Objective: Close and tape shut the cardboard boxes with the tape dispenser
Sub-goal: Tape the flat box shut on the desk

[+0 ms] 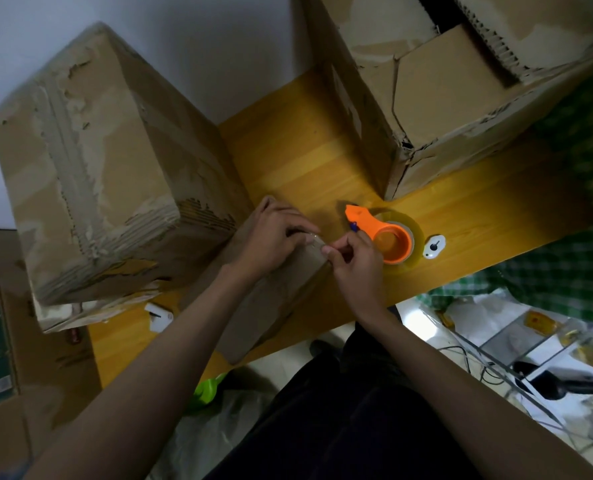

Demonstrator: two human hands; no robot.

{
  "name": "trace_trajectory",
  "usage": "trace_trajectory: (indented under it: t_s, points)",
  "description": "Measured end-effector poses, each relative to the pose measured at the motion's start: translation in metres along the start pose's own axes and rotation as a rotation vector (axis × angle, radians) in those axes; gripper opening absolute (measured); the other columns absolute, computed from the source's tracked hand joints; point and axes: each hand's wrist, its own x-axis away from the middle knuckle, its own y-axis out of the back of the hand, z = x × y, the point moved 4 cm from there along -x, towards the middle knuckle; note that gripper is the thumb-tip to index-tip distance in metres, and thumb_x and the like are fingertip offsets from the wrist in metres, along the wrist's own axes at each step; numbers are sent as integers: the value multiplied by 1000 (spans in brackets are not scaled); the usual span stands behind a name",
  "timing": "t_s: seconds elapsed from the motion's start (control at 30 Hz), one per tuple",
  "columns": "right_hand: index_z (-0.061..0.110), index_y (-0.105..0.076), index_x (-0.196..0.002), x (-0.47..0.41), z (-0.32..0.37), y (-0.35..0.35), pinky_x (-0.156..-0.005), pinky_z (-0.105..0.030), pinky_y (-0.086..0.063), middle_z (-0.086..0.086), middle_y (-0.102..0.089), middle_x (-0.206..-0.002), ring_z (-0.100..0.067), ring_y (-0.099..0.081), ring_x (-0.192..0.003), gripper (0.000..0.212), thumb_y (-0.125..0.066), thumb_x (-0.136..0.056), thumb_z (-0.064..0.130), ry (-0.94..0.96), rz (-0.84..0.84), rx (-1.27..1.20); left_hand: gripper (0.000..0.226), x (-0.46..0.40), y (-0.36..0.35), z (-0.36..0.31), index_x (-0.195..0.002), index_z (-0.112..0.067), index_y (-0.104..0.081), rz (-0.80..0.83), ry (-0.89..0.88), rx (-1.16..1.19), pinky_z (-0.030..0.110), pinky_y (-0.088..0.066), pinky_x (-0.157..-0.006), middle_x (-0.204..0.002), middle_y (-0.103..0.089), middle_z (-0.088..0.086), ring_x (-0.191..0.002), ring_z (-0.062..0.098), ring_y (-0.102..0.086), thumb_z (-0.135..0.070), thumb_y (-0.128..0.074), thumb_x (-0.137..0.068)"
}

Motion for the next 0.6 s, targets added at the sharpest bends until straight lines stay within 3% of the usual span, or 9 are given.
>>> trace_trajectory:
  t_s: [0.07, 0.17, 0.27, 0.37, 0.47, 0.6]
  points:
    - [19, -58, -77, 0, 0, 0, -64, -17, -39, 5, -54, -81, -6, -53, -74, 20, -73, -88, 14, 20, 0, 15, 13, -4, 0, 1, -94, -34, -79, -1, 52, 19, 48, -29, -108, -97, -69, -17, -105, 8, -49, -33, -77, -81]
    - [18, -55, -73, -2, 3, 1, -62, -15, -34, 4, -54, -74, -8, -51, -70, 25, -74, -85, 8, 70, -15, 30, 16, -9, 4, 0, -96, -32, -80, 63, 118, -6, 45, -17, -118, -95, -67, -17, -118, 17, -48, -30, -80, -80]
    - [20, -53, -74, -1, 6, 2, -63, -15, -33, 4, -53, -74, -10, -49, -70, 27, -73, -85, 7, 100, -35, 23, 17, -4, 2, -5, -98, -26, -81, 38, 65, 6, 48, -29, -112, -92, -66, -14, -114, 19, -51, -25, -80, -81]
    - [21, -54, -78, 6, 5, 1, -64, -20, -31, 3, -52, -80, -11, -48, -73, 23, -71, -89, 10, 114, -54, 36, 33, 20, -8, -4, -120, -14, -73, -108, 29, 75, 42, -41, -108, -122, -67, 1, -121, 19, -54, -11, -74, -86]
    - [17, -57, -82, 11, 2, 1, -66, -23, -28, -1, -53, -87, -11, -46, -76, 17, -70, -92, 14, 109, -79, 61, 50, 55, -16, 5, -143, -12, -55, -150, 98, 96, 30, -26, -121, -155, -43, 5, -145, 17, -35, -8, -66, -94]
    - [10, -60, -91, 12, 7, 4, -68, -28, -34, -3, -49, -98, -2, -37, -77, 11, -69, -93, 15, 110, -71, 102, 56, 105, -18, 22, -155, -18, -37, -128, 179, 18, 36, -17, -125, -165, -25, -1, -153, 14, -17, -25, -55, -103]
